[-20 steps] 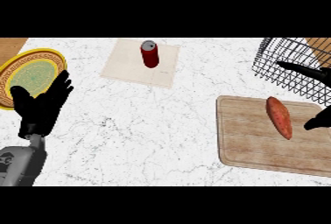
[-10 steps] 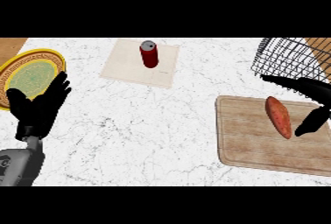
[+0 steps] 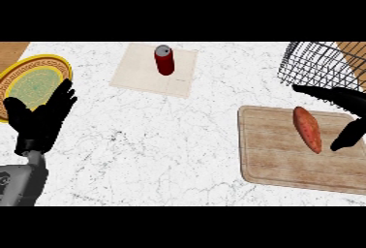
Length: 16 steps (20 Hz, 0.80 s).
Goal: Pick the sweet potato from the cutting board and place it in the basket
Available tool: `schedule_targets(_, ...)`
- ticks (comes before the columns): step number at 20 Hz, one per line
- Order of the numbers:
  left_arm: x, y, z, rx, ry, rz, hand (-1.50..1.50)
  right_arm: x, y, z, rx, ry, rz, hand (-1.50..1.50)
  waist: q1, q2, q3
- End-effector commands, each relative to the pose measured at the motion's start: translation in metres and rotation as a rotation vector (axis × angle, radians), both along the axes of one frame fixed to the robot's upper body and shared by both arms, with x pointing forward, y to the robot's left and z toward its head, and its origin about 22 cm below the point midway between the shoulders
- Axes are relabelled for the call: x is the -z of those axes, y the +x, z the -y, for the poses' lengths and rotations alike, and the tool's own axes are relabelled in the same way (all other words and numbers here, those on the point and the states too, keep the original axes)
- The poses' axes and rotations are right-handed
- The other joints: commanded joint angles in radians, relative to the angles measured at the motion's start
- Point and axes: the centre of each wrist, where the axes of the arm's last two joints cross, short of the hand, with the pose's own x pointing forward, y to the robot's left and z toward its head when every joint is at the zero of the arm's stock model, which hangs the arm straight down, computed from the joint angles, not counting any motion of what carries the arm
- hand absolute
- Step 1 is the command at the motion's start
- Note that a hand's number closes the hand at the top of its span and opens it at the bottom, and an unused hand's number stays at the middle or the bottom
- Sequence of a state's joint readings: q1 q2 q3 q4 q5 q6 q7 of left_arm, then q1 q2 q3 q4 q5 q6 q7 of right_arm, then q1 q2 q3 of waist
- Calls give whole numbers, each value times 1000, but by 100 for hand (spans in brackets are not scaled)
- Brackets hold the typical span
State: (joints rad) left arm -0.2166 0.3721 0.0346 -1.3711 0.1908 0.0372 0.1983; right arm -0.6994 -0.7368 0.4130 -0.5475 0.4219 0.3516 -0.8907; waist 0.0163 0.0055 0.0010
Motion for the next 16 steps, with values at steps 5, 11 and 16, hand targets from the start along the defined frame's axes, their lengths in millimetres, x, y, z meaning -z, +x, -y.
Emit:
schedule_targets(5,9,-8,-4,-10,-2,1,0,1,-12,24,-130,143,-89,-150,1,-1,0)
schedule_targets(11,4,1,8,-1,17,-19,0,11,-1,-6,-144,64,-66,-150,-5,-3,0)
schedule_targets(16,5,-6,-4,1,0,-3,0,38,-11,-8,-134,23,-58,-150,-4,-3,0)
